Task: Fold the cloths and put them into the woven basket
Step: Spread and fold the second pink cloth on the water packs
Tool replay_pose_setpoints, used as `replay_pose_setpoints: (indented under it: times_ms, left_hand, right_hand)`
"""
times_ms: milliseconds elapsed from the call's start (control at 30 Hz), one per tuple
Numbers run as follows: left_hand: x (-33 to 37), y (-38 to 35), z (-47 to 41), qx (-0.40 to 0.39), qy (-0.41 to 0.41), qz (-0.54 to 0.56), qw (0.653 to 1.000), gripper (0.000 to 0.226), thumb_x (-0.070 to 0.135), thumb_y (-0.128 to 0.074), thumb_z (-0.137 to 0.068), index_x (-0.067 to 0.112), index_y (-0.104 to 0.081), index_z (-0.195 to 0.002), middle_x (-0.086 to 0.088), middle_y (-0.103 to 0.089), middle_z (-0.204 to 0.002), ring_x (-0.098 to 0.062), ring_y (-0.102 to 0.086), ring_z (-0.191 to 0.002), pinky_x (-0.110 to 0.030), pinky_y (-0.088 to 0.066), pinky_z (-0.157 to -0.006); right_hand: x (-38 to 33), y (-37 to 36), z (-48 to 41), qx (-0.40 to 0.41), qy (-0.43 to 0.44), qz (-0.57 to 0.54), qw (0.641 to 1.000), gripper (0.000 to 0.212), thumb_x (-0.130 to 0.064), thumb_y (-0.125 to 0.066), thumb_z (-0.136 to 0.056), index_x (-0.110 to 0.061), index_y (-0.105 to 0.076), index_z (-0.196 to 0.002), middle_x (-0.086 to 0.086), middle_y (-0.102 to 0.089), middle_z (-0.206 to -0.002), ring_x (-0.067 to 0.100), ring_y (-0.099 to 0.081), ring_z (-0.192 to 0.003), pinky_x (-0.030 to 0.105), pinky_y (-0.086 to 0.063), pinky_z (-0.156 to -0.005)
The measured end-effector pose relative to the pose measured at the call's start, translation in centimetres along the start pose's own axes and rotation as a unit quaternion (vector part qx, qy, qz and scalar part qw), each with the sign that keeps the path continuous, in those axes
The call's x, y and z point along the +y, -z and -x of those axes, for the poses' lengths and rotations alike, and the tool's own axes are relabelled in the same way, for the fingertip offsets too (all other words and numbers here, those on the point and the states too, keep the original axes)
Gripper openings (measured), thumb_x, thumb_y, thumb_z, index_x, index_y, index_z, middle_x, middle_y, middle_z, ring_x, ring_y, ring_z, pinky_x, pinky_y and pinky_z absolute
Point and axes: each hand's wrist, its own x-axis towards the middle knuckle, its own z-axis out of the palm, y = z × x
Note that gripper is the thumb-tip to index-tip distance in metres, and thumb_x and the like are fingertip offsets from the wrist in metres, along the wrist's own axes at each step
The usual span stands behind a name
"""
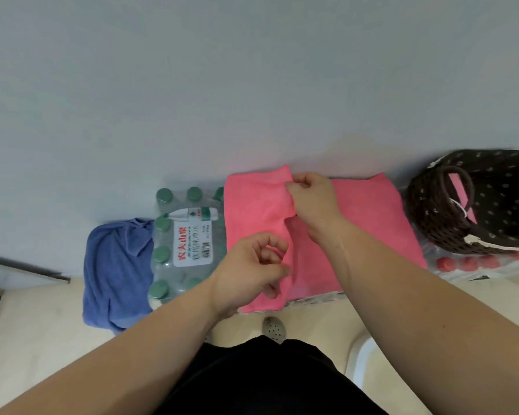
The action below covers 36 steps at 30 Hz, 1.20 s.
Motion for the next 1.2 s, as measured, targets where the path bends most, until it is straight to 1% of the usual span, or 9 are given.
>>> replay_pose_setpoints:
  times_ms: [133, 267, 533, 700, 767, 833, 933, 1067, 1200]
  left_hand:
    - [0.2, -5.8, -2.5, 0.007, 0.027, -0.052, 0.998, 0.027, -0.01, -0.063, -0.083, 0.007, -0.063, -0.105, -0.006, -0.058, -0.062, -0.019, -0.056, -0.046, -0.033, -0.052, -0.051]
    - [-0.2, -10.3, -5.0, 0.022, 0.041, -0.124, 0.991, 0.03, -0.013, -0.058, -0.082, 0.008, -0.063, -0.102, -0.003, -0.058, -0.055, -0.021, -0.056, -0.043, -0.036, -0.052, -0.049]
    - [-0.3, -14.1, -6.8, 0.08, 0.067, -0.165, 0.981, 0.034, -0.013, -0.057, -0.082, 0.01, -0.062, -0.107, -0.015, -0.066, -0.065, -0.026, -0.06, -0.048, -0.032, -0.053, -0.05]
    - [0.6, -16.9, -8.3, 0.066, 0.051, -0.157, 0.984, 0.034, -0.013, -0.056, -0.082, 0.007, -0.062, -0.109, -0.021, -0.067, -0.067, -0.024, -0.06, -0.044, -0.027, -0.049, -0.047]
    - [0.8, -18.5, -9.1, 0.049, 0.042, -0.152, 0.986, 0.034, -0.013, -0.055, -0.083, 0.007, -0.062, -0.109, -0.018, -0.065, -0.065, -0.023, -0.059, -0.043, -0.028, -0.05, -0.047]
    - [0.9, -19.9, -9.7, 0.03, 0.035, -0.152, 0.987, 0.034, -0.013, -0.056, -0.082, 0.007, -0.062, -0.109, -0.017, -0.065, -0.067, -0.025, -0.059, -0.045, -0.031, -0.053, -0.05]
    - [0.3, -22.0, -11.0, 0.014, 0.013, -0.173, 0.985, 0.035, -0.009, -0.057, -0.081, 0.011, -0.065, -0.109, -0.01, -0.066, -0.067, -0.025, -0.063, -0.054, -0.038, -0.058, -0.059]
    - [-0.4, -24.1, -12.7, 0.003, 0.001, -0.223, 0.975, 0.038, -0.002, -0.058, -0.083, 0.01, -0.066, -0.117, 0.004, -0.063, -0.075, -0.015, -0.06, -0.068, -0.03, -0.05, -0.064]
    - [-1.1, -24.3, -13.2, -0.015, 0.021, -0.225, 0.974, 0.034, -0.001, -0.053, -0.091, 0.011, -0.062, -0.121, -0.004, -0.068, -0.079, -0.03, -0.071, -0.076, -0.045, -0.06, -0.072]
  right_hand:
    - [1.6, 4.3, -2.4, -0.013, 0.052, 0.029, 0.998, 0.043, 0.008, -0.05, -0.081, -0.025, -0.058, -0.108, -0.003, -0.056, -0.076, 0.009, -0.051, -0.06, 0.02, -0.045, -0.059]
    - [3.6, 7.2, -5.0, -0.059, 0.114, 0.086, 0.988, 0.043, 0.017, -0.045, -0.076, -0.005, -0.073, -0.101, 0.005, -0.07, -0.098, 0.012, -0.061, -0.092, 0.018, -0.046, -0.09]
    - [7.1, 11.1, -7.5, -0.173, 0.095, 0.17, 0.966, 0.054, 0.008, -0.052, -0.079, -0.003, -0.061, -0.131, 0.011, -0.061, -0.135, 0.023, -0.055, -0.128, 0.03, -0.036, -0.113]
    - [6.4, 14.6, -8.0, -0.155, 0.107, 0.182, 0.965, 0.058, 0.006, -0.048, -0.084, -0.007, -0.053, -0.141, 0.008, -0.053, -0.144, 0.02, -0.048, -0.134, 0.018, -0.029, -0.109]
    - [6.2, 16.3, -8.4, -0.129, 0.127, 0.238, 0.954, 0.057, 0.003, -0.049, -0.085, -0.009, -0.052, -0.141, 0.01, -0.052, -0.144, 0.024, -0.047, -0.133, 0.023, -0.03, -0.11]
    - [6.1, 17.6, -8.6, -0.102, 0.159, 0.319, 0.929, 0.052, 0.001, -0.048, -0.085, -0.009, -0.055, -0.136, 0.012, -0.053, -0.139, 0.031, -0.051, -0.127, 0.035, -0.038, -0.108]
    - [6.0, 19.5, -8.4, -0.074, 0.198, 0.428, 0.879, 0.041, 0.002, -0.042, -0.084, -0.012, -0.057, -0.12, 0.009, -0.052, -0.126, 0.038, -0.062, -0.103, 0.044, -0.052, -0.084]
    - [6.3, 20.6, -8.7, -0.092, 0.169, 0.531, 0.825, 0.05, 0.003, -0.04, -0.09, -0.007, -0.043, -0.139, 0.012, -0.041, -0.136, 0.039, -0.063, -0.102, 0.042, -0.049, -0.073]
    - [7.2, 20.1, -8.8, -0.13, 0.119, 0.585, 0.792, 0.062, 0.002, -0.039, -0.091, -0.002, -0.025, -0.151, 0.014, -0.032, -0.147, 0.039, -0.06, -0.111, 0.042, -0.045, -0.072]
